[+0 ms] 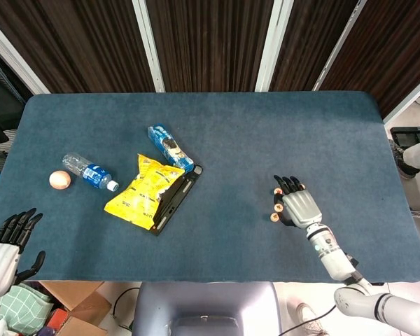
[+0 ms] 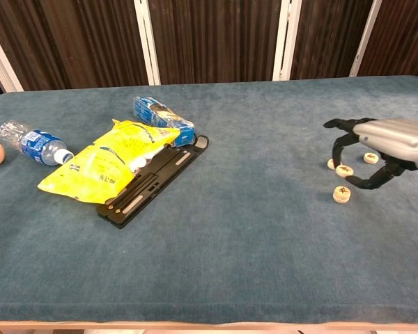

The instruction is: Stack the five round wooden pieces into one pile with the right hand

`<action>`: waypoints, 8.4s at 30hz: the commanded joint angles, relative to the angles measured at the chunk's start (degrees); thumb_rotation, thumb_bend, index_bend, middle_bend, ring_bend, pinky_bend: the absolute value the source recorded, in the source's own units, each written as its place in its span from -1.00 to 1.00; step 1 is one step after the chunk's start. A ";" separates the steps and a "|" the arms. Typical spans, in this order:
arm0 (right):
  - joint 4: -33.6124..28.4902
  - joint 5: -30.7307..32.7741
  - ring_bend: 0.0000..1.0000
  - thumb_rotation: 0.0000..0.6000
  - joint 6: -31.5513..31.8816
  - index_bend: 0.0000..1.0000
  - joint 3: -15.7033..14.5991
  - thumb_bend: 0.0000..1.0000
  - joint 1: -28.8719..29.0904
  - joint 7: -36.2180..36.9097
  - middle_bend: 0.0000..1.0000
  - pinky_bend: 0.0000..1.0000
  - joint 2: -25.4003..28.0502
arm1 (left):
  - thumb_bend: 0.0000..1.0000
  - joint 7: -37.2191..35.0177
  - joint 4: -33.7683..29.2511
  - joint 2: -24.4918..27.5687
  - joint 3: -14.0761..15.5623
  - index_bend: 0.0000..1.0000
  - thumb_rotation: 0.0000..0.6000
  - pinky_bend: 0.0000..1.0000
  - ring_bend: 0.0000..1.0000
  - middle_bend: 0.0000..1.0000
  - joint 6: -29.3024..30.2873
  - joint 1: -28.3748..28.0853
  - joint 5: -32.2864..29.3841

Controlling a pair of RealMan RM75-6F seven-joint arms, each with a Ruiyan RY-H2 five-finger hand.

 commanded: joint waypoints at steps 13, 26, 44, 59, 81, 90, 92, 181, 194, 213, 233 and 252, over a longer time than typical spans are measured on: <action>-0.34 -0.26 -1.00 1.00 1.05 0.19 -2.17 0.10 -0.78 -2.61 -1.00 -1.00 -0.33 | -0.08 -1.00 0.08 0.22 0.20 -1.00 1.00 -0.82 -0.97 -1.00 0.86 0.18 1.00; -0.53 0.06 -1.00 1.00 0.55 -0.04 -2.59 0.10 -0.66 -3.41 -0.99 -1.00 -0.43 | -0.06 -1.40 0.06 0.27 0.14 -1.00 1.00 -0.82 -0.97 -1.00 0.99 0.30 0.76; 2.04 5.81 -1.00 1.00 1.39 -0.20 3.10 -0.03 -0.89 2.83 -1.00 -1.00 2.18 | -0.03 -1.62 0.05 0.12 0.02 -1.00 1.00 -0.82 -0.97 -1.00 1.06 0.22 0.91; 13.28 12.23 -1.00 1.00 -8.11 0.01 5.35 -0.31 6.37 -2.16 -1.00 -1.00 -5.24 | -0.03 -0.81 0.05 -0.02 -0.41 -1.00 1.00 -0.82 -0.97 -1.00 0.15 -0.01 -0.41; 20.08 13.92 -1.00 1.00 -13.38 0.19 5.26 -0.11 10.12 -1.83 -1.00 -1.00 -9.28 | -0.03 -0.58 0.17 0.09 -0.63 -1.00 1.00 -0.82 -0.97 -1.00 0.13 -0.01 -0.73; 20.45 14.45 -1.00 1.00 -13.69 0.21 4.99 -0.10 10.27 -2.29 -1.00 -1.00 -9.68 | -0.03 -0.75 0.17 0.12 -0.62 -1.00 1.00 -0.82 -0.97 -1.00 0.25 0.03 -0.64; 20.36 14.52 -1.00 1.00 -13.64 0.23 4.96 -0.10 10.28 -2.43 -1.00 -1.00 -9.66 | -0.03 -0.86 0.17 0.16 -0.60 -1.00 1.00 -0.82 -0.97 -1.00 0.42 0.09 -0.53; 23.15 14.83 -1.00 1.00 -15.00 0.04 4.90 -0.13 6.62 6.45 -0.99 -1.00 -4.29 | -0.03 -0.86 -0.21 0.27 -0.44 -1.00 1.00 -0.81 -0.97 -1.00 -1.15 -0.55 -0.99; 25.69 14.67 -1.00 1.00 -16.55 0.12 4.69 -0.13 7.48 5.66 -0.99 -1.00 -6.44 | -0.03 -0.43 -0.26 0.39 -0.33 -1.00 1.00 -0.82 -0.97 -1.00 -1.52 -0.63 -1.09; 24.22 14.58 -1.00 1.00 -15.53 0.26 5.21 -0.05 7.66 4.41 -1.00 -1.00 -6.51 | -0.03 -0.99 -0.18 0.50 -0.26 -1.00 1.00 -0.82 -0.97 -1.00 -0.78 -0.49 -0.47; -6.13 4.55 -1.00 1.00 -4.54 0.28 1.47 -0.05 4.14 3.19 -0.99 -1.00 4.71 | -0.03 -1.61 -0.09 0.64 -0.40 -1.00 1.00 -0.82 -0.97 -1.00 -0.65 -0.48 -0.70; -8.03 3.93 -1.00 1.00 -4.26 0.28 -1.76 -0.05 3.46 -0.48 -0.99 -1.00 6.03 | -0.03 -1.93 -0.19 0.78 -0.22 -1.00 1.00 -0.81 -0.97 -1.00 -0.26 -0.29 -0.27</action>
